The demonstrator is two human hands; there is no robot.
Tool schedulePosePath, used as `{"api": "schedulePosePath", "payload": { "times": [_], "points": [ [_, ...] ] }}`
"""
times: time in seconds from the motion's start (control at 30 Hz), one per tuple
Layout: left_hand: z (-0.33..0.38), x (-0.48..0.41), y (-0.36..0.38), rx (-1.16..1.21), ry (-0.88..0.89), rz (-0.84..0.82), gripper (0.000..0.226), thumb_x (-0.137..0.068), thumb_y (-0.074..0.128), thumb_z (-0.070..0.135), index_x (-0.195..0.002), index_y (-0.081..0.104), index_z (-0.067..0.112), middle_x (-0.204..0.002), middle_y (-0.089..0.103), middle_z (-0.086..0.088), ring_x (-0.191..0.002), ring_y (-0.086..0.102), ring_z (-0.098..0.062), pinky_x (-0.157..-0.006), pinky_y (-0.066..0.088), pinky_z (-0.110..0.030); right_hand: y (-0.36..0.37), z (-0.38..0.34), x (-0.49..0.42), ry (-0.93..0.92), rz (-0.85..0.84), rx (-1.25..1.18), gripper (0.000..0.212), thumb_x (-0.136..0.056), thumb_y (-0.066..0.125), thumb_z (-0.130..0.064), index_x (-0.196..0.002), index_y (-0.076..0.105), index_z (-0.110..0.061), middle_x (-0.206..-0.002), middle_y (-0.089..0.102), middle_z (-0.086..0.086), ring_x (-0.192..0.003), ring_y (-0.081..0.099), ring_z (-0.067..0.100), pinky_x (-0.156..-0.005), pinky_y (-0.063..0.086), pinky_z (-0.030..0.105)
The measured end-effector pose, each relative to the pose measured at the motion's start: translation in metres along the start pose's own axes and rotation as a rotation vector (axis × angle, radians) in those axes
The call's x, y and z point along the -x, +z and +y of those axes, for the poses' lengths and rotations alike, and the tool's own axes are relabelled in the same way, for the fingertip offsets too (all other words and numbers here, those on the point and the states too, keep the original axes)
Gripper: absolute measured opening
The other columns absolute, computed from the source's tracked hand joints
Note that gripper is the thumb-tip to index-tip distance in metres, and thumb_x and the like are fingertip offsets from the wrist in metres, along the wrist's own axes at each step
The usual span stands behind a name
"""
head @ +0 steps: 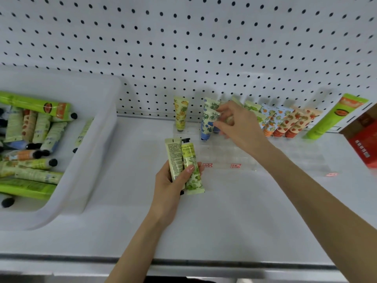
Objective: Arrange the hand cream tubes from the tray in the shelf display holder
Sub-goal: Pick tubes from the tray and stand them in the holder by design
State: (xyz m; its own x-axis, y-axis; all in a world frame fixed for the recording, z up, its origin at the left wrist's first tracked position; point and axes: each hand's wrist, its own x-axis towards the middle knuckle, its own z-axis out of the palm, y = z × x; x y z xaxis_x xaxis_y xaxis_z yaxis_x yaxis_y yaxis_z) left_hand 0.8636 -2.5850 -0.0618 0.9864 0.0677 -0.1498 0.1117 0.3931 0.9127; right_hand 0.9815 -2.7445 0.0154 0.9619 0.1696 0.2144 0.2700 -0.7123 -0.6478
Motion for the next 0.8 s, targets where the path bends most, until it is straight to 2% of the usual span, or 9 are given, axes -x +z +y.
{"api": "schedulePosePath", "payload": {
  "times": [0.1, 0.2, 0.27, 0.37, 0.47, 0.6, 0.7, 0.8],
  "points": [
    [0.001, 0.000, 0.000, -0.046, -0.004, -0.003, 0.032, -0.079, 0.067, 0.022, -0.110, 0.064, 0.016, -0.105, 0.073, -0.009, -0.105, 0.068, -0.028, -0.089, 0.052, -0.050, -0.013, -0.007, 0.024, 0.043, 0.068, -0.086, 0.017, -0.086, 0.068, -0.020, -0.101, 0.060, -0.015, -0.085, 0.061, 0.003, -0.063, 0.063, 0.015, -0.055, 0.054, 0.026],
    [0.000, 0.001, 0.003, -0.078, 0.010, 0.030, 0.029, -0.080, 0.073, 0.024, -0.108, 0.066, 0.019, -0.107, 0.074, -0.005, -0.100, 0.069, -0.023, -0.089, 0.046, -0.060, -0.012, -0.006, 0.065, 0.146, -0.049, -0.253, 0.008, -0.085, 0.069, -0.021, -0.087, 0.063, -0.016, -0.077, 0.063, 0.001, -0.055, 0.060, 0.007, -0.048, 0.050, 0.021],
    [0.000, 0.003, 0.010, -0.058, 0.026, 0.060, 0.029, -0.078, 0.067, 0.026, -0.106, 0.066, 0.019, -0.107, 0.074, -0.003, -0.096, 0.070, -0.021, -0.088, 0.049, -0.057, -0.005, -0.003, 0.092, 0.222, -0.158, -0.356, 0.005, -0.082, 0.071, -0.020, -0.084, 0.067, -0.017, -0.077, 0.067, 0.001, -0.060, 0.062, 0.009, -0.049, 0.051, 0.023],
    [-0.001, 0.006, 0.025, 0.012, 0.036, 0.049, 0.031, -0.079, 0.061, 0.025, -0.108, 0.066, 0.015, -0.110, 0.072, -0.004, -0.101, 0.068, -0.028, -0.089, 0.053, -0.048, 0.004, -0.002, 0.116, 0.318, -0.232, -0.553, 0.003, -0.081, 0.071, -0.015, -0.083, 0.070, -0.015, -0.080, 0.071, 0.004, -0.068, 0.065, 0.014, -0.055, 0.054, 0.025],
    [-0.001, 0.008, 0.043, 0.051, 0.027, 0.020, 0.030, -0.079, 0.061, 0.025, -0.106, 0.068, 0.017, -0.111, 0.072, -0.005, -0.097, 0.069, -0.023, -0.085, 0.053, -0.042, 0.006, -0.001, 0.122, 0.349, -0.164, -0.659, 0.010, -0.081, 0.071, -0.009, -0.080, 0.070, -0.018, -0.076, 0.072, 0.002, -0.066, 0.067, 0.015, -0.056, 0.056, 0.025],
    [0.000, 0.007, 0.057, 0.043, 0.018, -0.026, 0.016, -0.081, 0.065, 0.026, -0.092, 0.075, 0.031, -0.110, 0.072, -0.005, -0.097, 0.069, -0.021, -0.084, 0.054, -0.039, 0.002, 0.004, 0.123, 0.344, -0.102, -0.658, 0.007, -0.083, 0.068, -0.007, -0.080, 0.069, -0.014, -0.071, 0.071, -0.004, -0.061, 0.065, 0.010, -0.055, 0.055, 0.024],
    [0.002, 0.002, 0.056, 0.034, 0.035, 0.024, 0.020, -0.082, 0.071, 0.024, -0.102, 0.071, 0.020, -0.108, 0.072, -0.008, -0.106, 0.066, -0.025, -0.097, 0.049, -0.047, -0.006, 0.013, 0.123, 0.315, -0.058, -0.621, 0.009, -0.086, 0.064, -0.005, -0.082, 0.066, -0.013, -0.075, 0.070, -0.003, -0.067, 0.067, 0.013, -0.055, 0.055, 0.024],
    [0.011, -0.004, 0.051, 0.128, 0.077, 0.046, 0.032, -0.080, 0.061, 0.018, -0.111, 0.063, 0.009, -0.106, 0.072, -0.009, -0.105, 0.068, -0.024, -0.093, 0.054, -0.040, -0.023, 0.023, 0.120, 0.288, -0.026, -0.611, 0.010, -0.087, 0.061, -0.002, -0.082, 0.062, -0.011, -0.072, 0.068, -0.004, -0.067, 0.071, 0.019, -0.053, 0.054, 0.026]
  ]
}}
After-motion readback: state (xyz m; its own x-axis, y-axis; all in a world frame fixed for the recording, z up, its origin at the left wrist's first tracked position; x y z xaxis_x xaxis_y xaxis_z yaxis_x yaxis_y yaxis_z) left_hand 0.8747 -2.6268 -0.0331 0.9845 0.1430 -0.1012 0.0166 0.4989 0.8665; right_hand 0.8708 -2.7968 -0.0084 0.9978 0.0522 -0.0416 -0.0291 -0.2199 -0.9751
